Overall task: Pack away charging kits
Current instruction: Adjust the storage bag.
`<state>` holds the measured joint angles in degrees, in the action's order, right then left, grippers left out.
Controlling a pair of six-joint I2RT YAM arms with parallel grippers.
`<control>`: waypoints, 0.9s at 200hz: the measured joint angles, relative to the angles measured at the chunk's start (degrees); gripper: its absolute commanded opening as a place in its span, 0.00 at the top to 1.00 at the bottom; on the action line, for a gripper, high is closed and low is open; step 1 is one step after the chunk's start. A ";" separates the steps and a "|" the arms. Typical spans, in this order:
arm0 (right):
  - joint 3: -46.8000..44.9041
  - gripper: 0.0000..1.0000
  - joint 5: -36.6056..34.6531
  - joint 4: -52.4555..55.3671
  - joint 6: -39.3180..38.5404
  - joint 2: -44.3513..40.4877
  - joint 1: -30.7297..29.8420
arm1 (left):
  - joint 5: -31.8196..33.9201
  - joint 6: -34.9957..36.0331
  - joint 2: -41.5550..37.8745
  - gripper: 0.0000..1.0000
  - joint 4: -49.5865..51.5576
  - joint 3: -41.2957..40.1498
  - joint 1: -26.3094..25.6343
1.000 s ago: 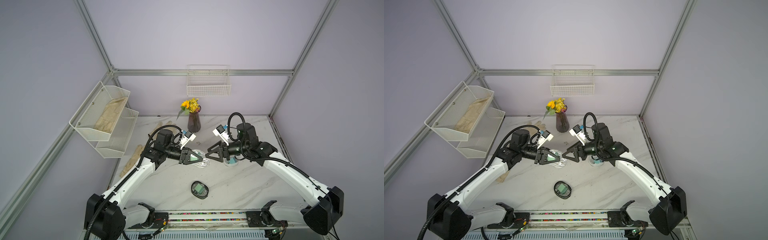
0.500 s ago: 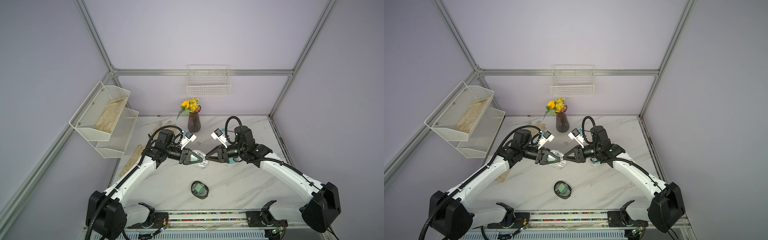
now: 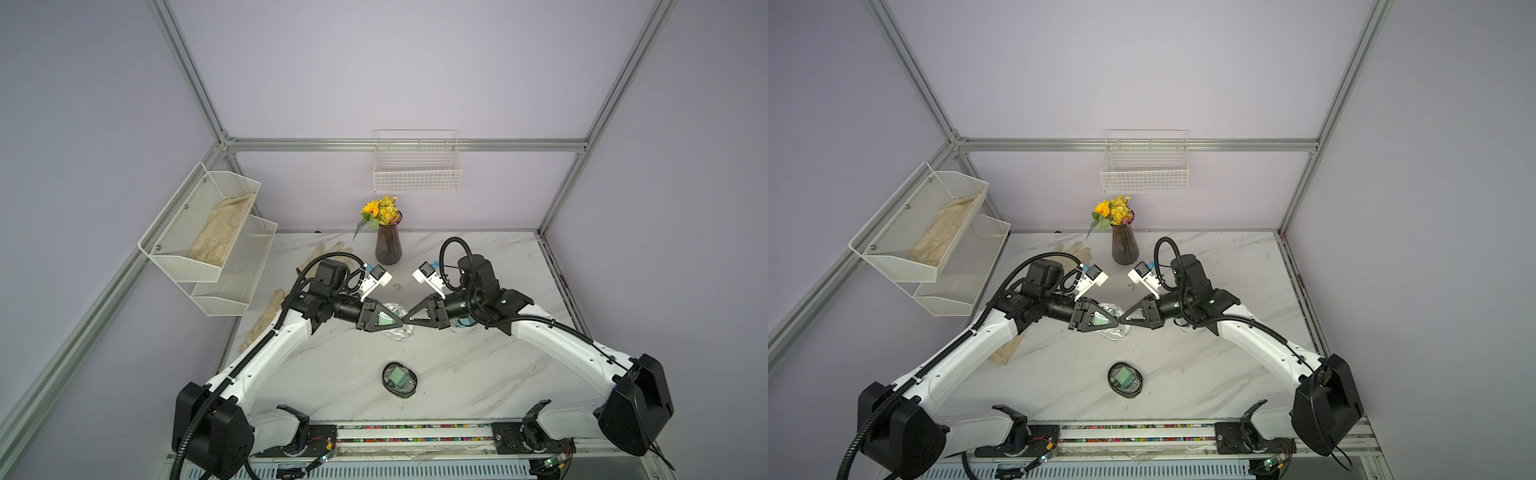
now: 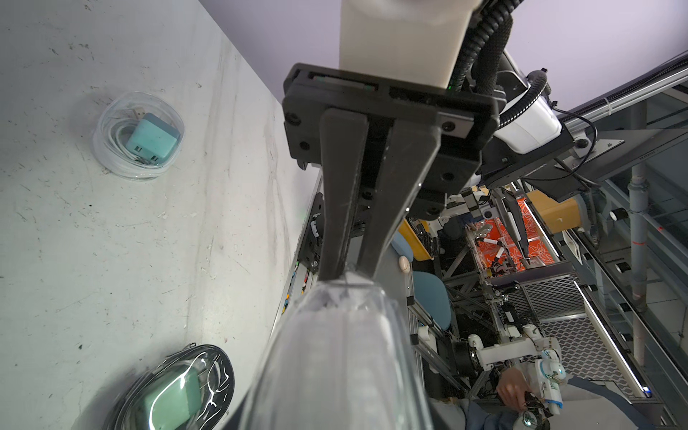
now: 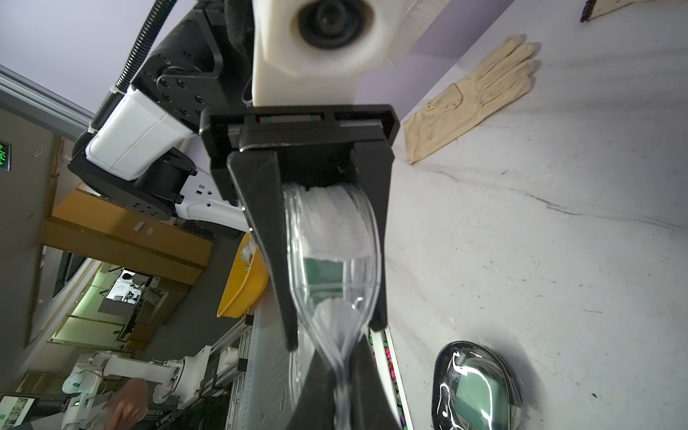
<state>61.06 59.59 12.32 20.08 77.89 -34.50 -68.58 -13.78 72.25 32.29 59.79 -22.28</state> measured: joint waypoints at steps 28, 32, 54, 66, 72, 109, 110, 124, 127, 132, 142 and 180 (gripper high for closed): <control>-1.75 1.00 -1.31 -5.95 4.70 -0.92 -0.46 | 1.88 -3.63 -0.90 0.13 -3.32 0.17 0.92; -2.47 1.00 -1.84 -7.34 5.79 -1.38 -0.52 | 2.34 -5.27 -1.20 0.11 -4.70 0.13 1.03; -7.04 1.00 -5.35 -16.48 13.38 -4.74 -0.48 | 7.32 -18.32 -5.70 0.08 -22.32 -5.46 1.40; -9.55 1.00 -7.76 -21.81 17.62 -6.45 -0.48 | 11.37 -26.38 -8.48 0.08 -33.53 -10.82 1.03; -10.71 1.00 -9.03 -24.55 19.89 -7.19 -0.48 | 13.55 -29.62 -9.25 0.08 -38.05 -12.96 0.57; -19.43 1.00 -17.88 -44.72 34.16 -8.39 -0.50 | 29.16 -42.69 -8.41 0.13 -58.99 -20.00 -6.43; -19.56 1.00 -17.97 -45.00 34.32 -8.35 -0.50 | 29.42 -42.69 -8.37 0.13 -59.32 -20.06 -6.54; -22.16 1.00 -20.79 -49.70 37.88 -7.61 -0.57 | 33.27 -45.55 -7.28 0.19 -65.96 -21.14 -7.85; -22.60 1.00 -21.35 -50.42 38.34 -7.43 -0.59 | 34.07 -46.38 -6.95 0.21 -67.47 -21.33 -7.93; -23.12 1.00 -22.08 -51.12 39.17 -7.21 -0.63 | 35.19 -47.12 -6.45 0.25 -69.48 -21.59 -7.98; -23.87 1.00 -23.50 -52.63 40.44 -7.02 -0.66 | 37.35 -49.37 -5.35 0.32 -73.07 -22.10 -7.98; -25.27 1.00 -27.02 -56.74 42.93 -7.26 -0.70 | 40.28 -53.55 -2.47 0.44 -79.01 -22.21 -7.93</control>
<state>35.79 32.58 -44.42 63.00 70.63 -35.20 -28.29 -67.33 69.78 -46.72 37.58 -30.22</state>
